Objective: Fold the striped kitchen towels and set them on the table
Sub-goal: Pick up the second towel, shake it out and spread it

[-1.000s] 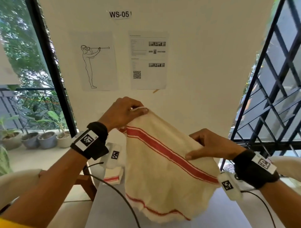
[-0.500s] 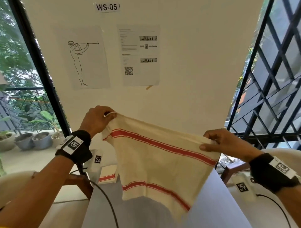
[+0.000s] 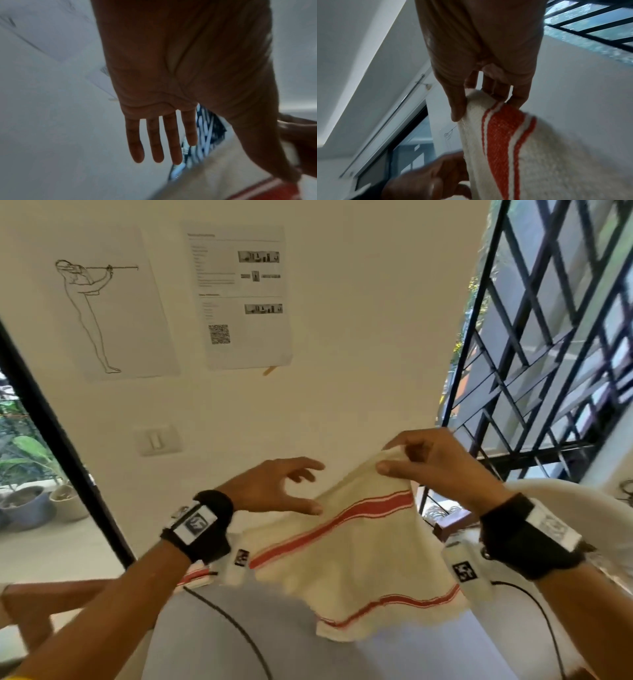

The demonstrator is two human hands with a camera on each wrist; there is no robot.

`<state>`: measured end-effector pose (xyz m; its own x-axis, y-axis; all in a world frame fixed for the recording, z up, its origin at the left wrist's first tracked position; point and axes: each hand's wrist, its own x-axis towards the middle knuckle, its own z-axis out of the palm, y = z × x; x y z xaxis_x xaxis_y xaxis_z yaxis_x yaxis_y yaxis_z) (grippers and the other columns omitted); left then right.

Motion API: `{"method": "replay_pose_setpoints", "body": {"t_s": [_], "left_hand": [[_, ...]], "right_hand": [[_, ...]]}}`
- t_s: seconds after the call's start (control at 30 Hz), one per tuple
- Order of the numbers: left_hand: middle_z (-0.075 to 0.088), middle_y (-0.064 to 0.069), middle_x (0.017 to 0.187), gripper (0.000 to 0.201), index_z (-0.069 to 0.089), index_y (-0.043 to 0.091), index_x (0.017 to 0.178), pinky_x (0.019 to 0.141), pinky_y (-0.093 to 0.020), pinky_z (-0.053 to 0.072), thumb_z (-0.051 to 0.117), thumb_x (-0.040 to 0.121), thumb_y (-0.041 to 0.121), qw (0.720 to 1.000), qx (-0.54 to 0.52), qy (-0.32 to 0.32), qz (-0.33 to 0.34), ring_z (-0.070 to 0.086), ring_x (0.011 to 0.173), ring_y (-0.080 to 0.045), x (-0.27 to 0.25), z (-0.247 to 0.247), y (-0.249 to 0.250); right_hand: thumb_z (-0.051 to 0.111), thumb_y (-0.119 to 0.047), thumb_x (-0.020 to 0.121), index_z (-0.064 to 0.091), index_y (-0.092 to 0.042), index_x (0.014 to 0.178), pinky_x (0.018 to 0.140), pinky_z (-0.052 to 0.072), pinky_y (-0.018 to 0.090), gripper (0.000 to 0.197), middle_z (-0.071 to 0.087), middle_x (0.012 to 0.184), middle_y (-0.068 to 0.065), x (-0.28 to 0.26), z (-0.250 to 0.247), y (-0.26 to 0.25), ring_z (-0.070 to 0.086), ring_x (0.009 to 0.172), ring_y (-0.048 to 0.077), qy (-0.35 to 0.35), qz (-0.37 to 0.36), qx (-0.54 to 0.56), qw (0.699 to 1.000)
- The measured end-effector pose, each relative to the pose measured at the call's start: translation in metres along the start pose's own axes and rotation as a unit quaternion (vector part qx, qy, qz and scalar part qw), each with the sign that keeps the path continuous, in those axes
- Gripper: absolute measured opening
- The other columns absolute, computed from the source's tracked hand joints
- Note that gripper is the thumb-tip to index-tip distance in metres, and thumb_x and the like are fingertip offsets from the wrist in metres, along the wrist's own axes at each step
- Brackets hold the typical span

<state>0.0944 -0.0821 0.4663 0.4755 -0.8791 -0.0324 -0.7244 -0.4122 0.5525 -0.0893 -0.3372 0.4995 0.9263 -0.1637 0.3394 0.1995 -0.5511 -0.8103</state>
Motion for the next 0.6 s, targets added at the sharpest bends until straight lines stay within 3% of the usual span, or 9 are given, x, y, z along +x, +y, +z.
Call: {"method": "replay_pose_setpoints", "body": {"t_s": [0.07, 0.13, 0.2, 0.27, 0.33, 0.43, 0.6], "left_hand": [[0.067, 0.023, 0.124, 0.064, 0.056, 0.048, 0.134, 0.096, -0.027, 0.055, 0.08, 0.076, 0.065, 0.996, -0.064, 0.004, 0.062, 0.063, 0.112, 0.004, 0.025, 0.027, 0.044], [0.073, 0.01, 0.115, 0.045, 0.064, 0.035, 0.126, 0.09, -0.035, 0.06, 0.078, 0.086, 0.05, 0.989, -0.095, 0.039, 0.11, 0.07, 0.102, -0.006, 0.043, 0.045, 0.068], [0.076, -0.001, 0.105, 0.026, 0.071, 0.021, 0.116, 0.087, -0.043, 0.062, 0.074, 0.094, 0.034, 0.978, -0.124, 0.071, 0.149, 0.073, 0.094, -0.015, 0.052, 0.05, 0.077], [0.077, -0.007, 0.097, 0.019, 0.075, 0.012, 0.106, 0.082, -0.042, 0.063, 0.07, 0.098, 0.028, 0.97, -0.164, 0.086, 0.158, 0.075, 0.087, -0.02, 0.052, 0.048, 0.078], [0.077, -0.007, 0.099, 0.023, 0.075, 0.009, 0.11, 0.08, -0.034, 0.062, 0.066, 0.1, 0.028, 0.963, -0.194, 0.092, 0.164, 0.075, 0.089, -0.02, 0.052, 0.044, 0.08], [0.077, -0.005, 0.106, 0.023, 0.074, 0.009, 0.116, 0.084, -0.031, 0.061, 0.061, 0.104, 0.023, 0.955, -0.211, 0.089, 0.19, 0.074, 0.095, -0.019, 0.051, 0.039, 0.078], [0.076, -0.002, 0.105, 0.023, 0.075, 0.013, 0.114, 0.086, -0.031, 0.059, 0.059, 0.105, 0.026, 0.944, -0.225, 0.167, 0.172, 0.073, 0.096, -0.02, 0.05, 0.029, 0.057]], "right_hand": [[0.086, -0.025, 0.083, 0.08, -0.02, 0.096, 0.081, 0.062, 0.039, 0.015, 0.079, 0.09, -0.003, 0.007, 0.018, -0.008, 0.075, 0.085, 0.016, 0.002, -0.04, -0.071, 0.997], [0.086, -0.027, 0.084, 0.08, -0.021, 0.098, 0.08, 0.059, 0.036, 0.016, 0.078, 0.091, -0.005, 0.009, 0.028, -0.011, 0.073, 0.086, 0.015, 0.02, -0.067, -0.08, 0.994], [0.086, -0.029, 0.083, 0.077, -0.025, 0.106, 0.082, 0.06, 0.032, 0.025, 0.076, 0.099, -0.008, 0.003, 0.025, -0.008, 0.071, 0.093, 0.013, 0.057, -0.058, -0.053, 0.995], [0.09, -0.028, 0.078, 0.072, -0.028, 0.116, 0.087, 0.061, 0.031, 0.042, 0.074, 0.106, -0.008, -0.01, 0.019, 0.001, 0.071, 0.1, 0.011, 0.055, -0.013, -0.015, 0.998], [0.093, -0.025, 0.074, 0.069, -0.024, 0.119, 0.092, 0.061, 0.035, 0.051, 0.076, 0.11, -0.004, -0.025, 0.018, 0.017, 0.073, 0.102, 0.012, -0.002, 0.041, 0.016, 0.999], [0.091, -0.024, 0.076, 0.071, -0.019, 0.119, 0.093, 0.062, 0.041, 0.048, 0.078, 0.113, -0.002, -0.049, 0.024, 0.042, 0.075, 0.104, 0.016, -0.112, 0.133, 0.029, 0.984], [0.092, -0.033, 0.076, 0.066, -0.023, 0.128, 0.094, 0.061, 0.038, 0.058, 0.076, 0.12, -0.004, -0.085, 0.016, 0.092, 0.074, 0.109, 0.016, -0.211, 0.257, 0.016, 0.943]]}}
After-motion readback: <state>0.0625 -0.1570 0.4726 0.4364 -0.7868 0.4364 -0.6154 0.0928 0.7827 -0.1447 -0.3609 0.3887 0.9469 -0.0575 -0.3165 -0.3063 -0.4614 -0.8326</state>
